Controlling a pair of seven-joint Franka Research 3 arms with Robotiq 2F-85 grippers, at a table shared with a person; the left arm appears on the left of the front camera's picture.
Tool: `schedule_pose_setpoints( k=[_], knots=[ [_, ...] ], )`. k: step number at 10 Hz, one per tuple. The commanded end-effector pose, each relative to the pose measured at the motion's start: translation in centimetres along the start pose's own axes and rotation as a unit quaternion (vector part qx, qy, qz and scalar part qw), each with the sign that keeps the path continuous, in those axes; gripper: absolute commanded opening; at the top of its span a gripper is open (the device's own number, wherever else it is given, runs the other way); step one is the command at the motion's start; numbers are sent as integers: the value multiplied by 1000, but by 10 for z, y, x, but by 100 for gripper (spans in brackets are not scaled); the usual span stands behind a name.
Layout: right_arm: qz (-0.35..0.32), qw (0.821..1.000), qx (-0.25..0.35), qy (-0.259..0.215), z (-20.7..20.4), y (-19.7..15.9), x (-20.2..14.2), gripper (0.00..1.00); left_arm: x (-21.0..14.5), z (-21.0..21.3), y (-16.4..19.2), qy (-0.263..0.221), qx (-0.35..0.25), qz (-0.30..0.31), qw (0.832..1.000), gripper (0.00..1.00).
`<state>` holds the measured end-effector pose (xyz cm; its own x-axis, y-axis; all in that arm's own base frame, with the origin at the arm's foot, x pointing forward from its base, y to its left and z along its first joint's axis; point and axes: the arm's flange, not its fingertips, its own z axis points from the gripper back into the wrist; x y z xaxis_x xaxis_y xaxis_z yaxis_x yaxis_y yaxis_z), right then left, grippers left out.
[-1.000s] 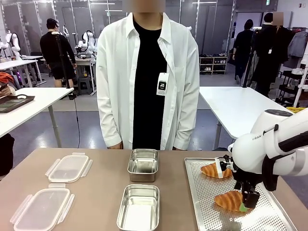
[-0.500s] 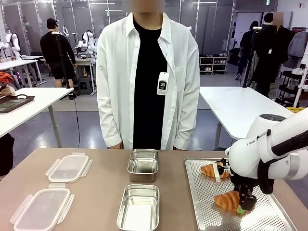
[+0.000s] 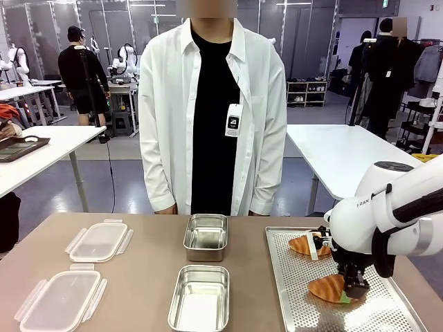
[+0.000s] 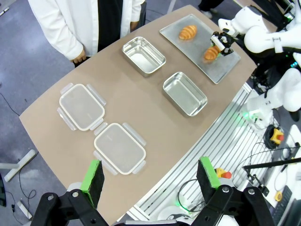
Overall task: Place the bread into the airtight container.
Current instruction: Pick up a Butter Roll and place it into an empty Airtight Container.
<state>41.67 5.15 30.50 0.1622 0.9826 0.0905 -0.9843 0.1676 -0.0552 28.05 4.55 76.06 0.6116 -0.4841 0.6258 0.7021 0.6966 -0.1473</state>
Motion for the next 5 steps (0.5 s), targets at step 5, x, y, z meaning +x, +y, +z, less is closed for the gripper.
schedule_pose_setpoints(
  k=[5],
  knots=[
    [-18,999,-21,19,117,11,41,57,1,1,-2,-2,-3,-8,1000,100]
  ],
)
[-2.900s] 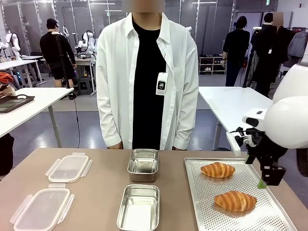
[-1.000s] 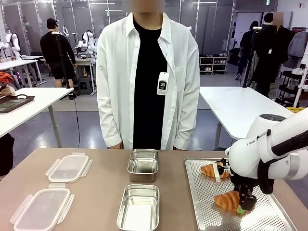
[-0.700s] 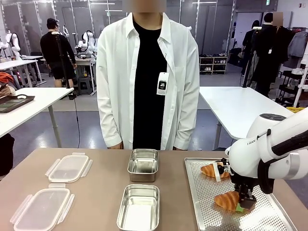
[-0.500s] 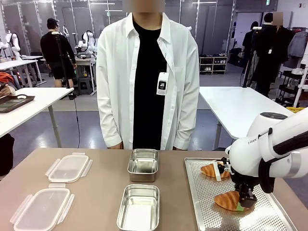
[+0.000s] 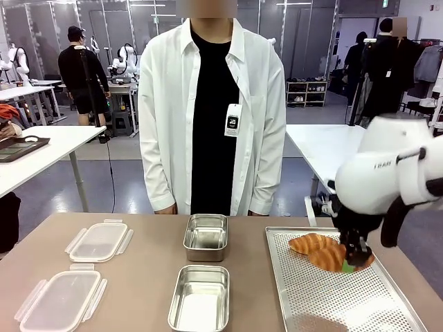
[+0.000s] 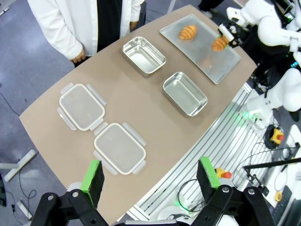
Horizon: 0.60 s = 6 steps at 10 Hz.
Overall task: Place the bread into the airtight container.
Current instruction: Pick up a Butter Roll and place it into an empty Airtight Container.
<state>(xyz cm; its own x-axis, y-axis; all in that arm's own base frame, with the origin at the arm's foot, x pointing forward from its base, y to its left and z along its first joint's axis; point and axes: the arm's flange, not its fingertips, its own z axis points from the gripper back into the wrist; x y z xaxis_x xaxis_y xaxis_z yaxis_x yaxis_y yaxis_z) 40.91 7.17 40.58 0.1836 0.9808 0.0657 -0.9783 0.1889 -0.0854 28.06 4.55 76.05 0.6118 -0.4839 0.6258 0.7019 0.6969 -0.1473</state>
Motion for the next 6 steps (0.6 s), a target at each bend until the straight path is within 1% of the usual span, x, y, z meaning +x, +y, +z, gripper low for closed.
schedule_pose_setpoints(
  k=[1,2,3,5,6],
  knots=[
    [-18,1000,-12,5,33,12,25,57,1,1,-2,-2,-3,-8,1000,100],
    [-36,999,-18,6,43,20,40,57,1,1,-2,-2,-3,-8,1000,100],
    [-51,998,-25,8,50,35,65,57,1,1,-2,-2,-3,-8,1000,100],
    [-49,998,-38,6,53,66,116,57,1,1,-2,-2,-3,-8,1000,100],
    [-44,998,-35,8,51,79,143,57,1,1,-2,-2,-3,-8,1000,100]
  ],
)
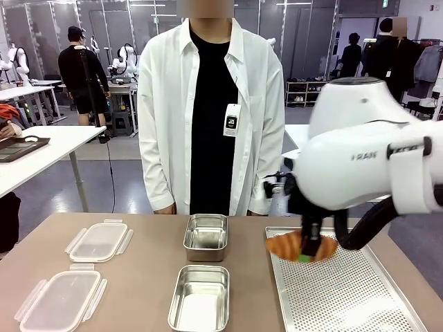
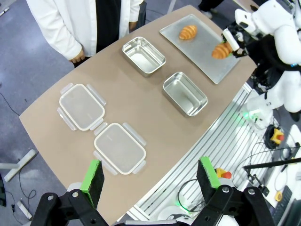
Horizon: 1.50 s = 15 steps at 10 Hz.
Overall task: Place the bread into the airtight container.
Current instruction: Pick up a Butter Roll and place it into an empty Airtight Container.
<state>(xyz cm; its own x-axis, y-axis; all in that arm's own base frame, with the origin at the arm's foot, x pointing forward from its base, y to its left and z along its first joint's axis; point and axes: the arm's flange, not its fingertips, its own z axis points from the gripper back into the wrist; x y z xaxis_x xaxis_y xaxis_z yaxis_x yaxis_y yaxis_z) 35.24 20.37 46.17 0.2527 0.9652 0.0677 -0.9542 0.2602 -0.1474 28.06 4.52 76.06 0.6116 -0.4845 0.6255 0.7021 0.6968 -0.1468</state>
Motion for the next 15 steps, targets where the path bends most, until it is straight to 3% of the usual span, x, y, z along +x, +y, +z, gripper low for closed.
schedule_pose_setpoints(
  k=[1,4,7,15],
  knots=[
    [1,1000,-17,0,-7,21,51,57,1,1,-1,-2,-3,-8,1000,100],
    [-7,1000,0,-9,-24,56,119,57,1,1,-1,-2,-3,-8,1000,100],
    [-10,999,-6,-37,-33,84,155,57,1,1,-1,-2,-3,-8,1000,100],
    [7,999,3,-43,-29,89,157,57,1,1,-1,-2,-3,-8,1000,100]
  ],
)
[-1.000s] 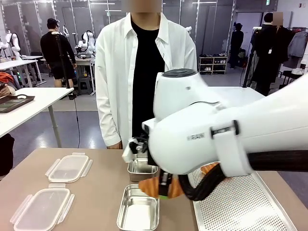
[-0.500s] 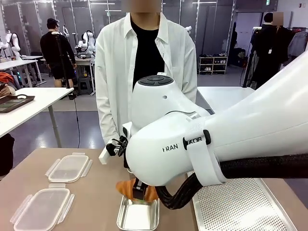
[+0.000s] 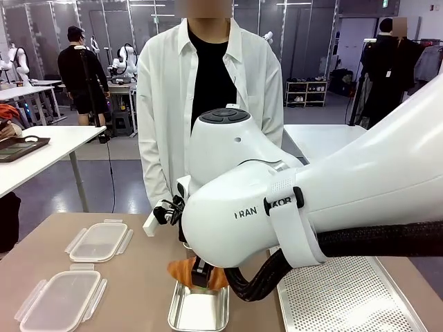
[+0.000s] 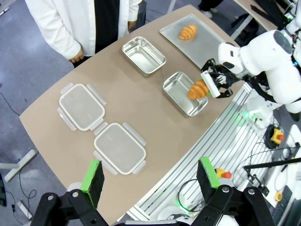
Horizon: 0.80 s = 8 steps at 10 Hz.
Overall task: Place the bread into the airtight container.
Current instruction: Pick up a Butter Roll and place it into an empty Airtight Container.
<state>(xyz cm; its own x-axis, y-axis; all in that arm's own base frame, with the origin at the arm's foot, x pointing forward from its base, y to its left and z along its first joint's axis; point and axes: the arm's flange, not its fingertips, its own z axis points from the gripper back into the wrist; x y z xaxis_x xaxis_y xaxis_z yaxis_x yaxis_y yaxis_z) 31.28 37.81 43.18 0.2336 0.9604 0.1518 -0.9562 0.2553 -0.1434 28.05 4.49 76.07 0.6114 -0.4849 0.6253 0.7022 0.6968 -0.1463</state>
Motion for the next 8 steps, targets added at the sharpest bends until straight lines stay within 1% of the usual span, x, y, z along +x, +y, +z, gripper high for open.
schedule_pose_setpoints(
  k=[1,2,3,4,5,6,7,8],
  knots=[
    [0,1000,0,0,0,0,0,57,1,1,-1,-3,-4,-8,1000,100],
    [-66,997,-41,5,-10,-2,-1,57,1,1,-1,-3,-4,-8,1000,100],
    [-148,987,-62,0,-16,-4,-4,57,1,1,-1,-3,-4,-8,1000,100],
    [-218,974,-56,-15,-18,-3,-8,57,1,1,-1,-3,-4,-8,1000,100],
    [-291,955,-59,-19,-20,-1,-10,57,1,1,-1,-3,-4,-8,1000,100],
    [-354,932,-65,-41,-22,-1,-7,57,1,1,-1,-3,-4,-8,1000,100],
    [-419,905,-60,-35,-30,1,-5,57,1,1,-1,-3,-4,-8,1000,100],
    [-476,876,-60,-54,-39,3,-2,57,1,1,-1,-3,-4,-8,1000,100]
  ],
)
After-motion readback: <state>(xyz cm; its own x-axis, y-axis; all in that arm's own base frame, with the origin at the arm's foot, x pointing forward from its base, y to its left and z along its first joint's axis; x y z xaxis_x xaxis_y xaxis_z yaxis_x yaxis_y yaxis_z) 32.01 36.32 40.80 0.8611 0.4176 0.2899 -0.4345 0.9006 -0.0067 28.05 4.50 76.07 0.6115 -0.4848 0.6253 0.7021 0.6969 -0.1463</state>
